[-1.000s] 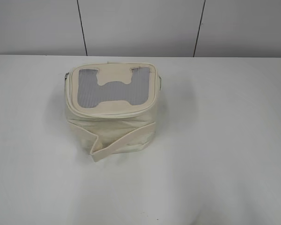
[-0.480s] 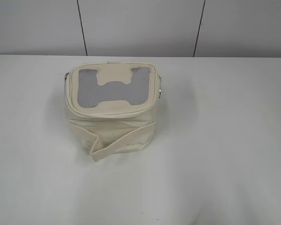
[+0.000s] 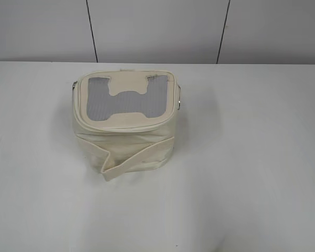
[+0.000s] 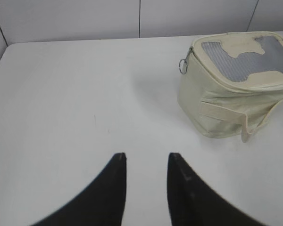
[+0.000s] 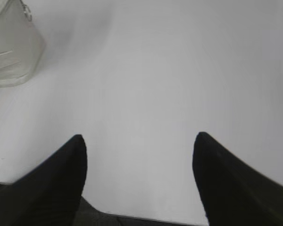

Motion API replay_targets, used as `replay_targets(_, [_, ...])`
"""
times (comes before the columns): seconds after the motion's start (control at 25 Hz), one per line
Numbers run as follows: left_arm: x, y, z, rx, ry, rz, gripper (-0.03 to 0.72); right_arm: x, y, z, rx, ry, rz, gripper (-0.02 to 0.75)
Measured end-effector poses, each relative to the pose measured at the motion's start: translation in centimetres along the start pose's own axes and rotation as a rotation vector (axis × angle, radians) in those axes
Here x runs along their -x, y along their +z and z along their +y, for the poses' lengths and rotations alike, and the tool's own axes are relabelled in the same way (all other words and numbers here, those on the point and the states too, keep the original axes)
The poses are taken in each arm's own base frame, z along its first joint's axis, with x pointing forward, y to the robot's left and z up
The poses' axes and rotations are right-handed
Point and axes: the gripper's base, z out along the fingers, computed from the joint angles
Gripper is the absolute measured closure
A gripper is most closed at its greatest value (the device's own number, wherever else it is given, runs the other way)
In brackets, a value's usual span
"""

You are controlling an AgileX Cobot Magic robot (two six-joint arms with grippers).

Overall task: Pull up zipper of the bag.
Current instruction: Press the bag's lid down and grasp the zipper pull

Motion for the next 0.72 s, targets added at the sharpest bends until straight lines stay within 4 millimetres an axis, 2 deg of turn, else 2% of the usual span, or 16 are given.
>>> replay_targets(0.08, [0.0,0.0,0.0,0.000,0.000,0.000,0.449,1.6,1.2,0.5,0.060,-0.036,0.027,0.192])
replay_targets(0.2, [0.0,0.0,0.0,0.000,0.000,0.000,0.449,4.6,4.1,1.0,0.118,-0.105,0.049,0.192])
replay_targets(0.32, [0.0,0.0,0.0,0.000,0.000,0.000,0.449,8.0,8.2,1.0,0.144,-0.156,0.064,0.192])
replay_targets(0.52, [0.0,0.0,0.0,0.000,0.000,0.000,0.449,13.6,17.5,1.4,0.223,-0.254,0.149,0.195])
replay_targets(0.72, [0.0,0.0,0.0,0.002,0.001,0.000,0.449,17.8,27.3,3.8,0.402,-0.322,0.176,0.196])
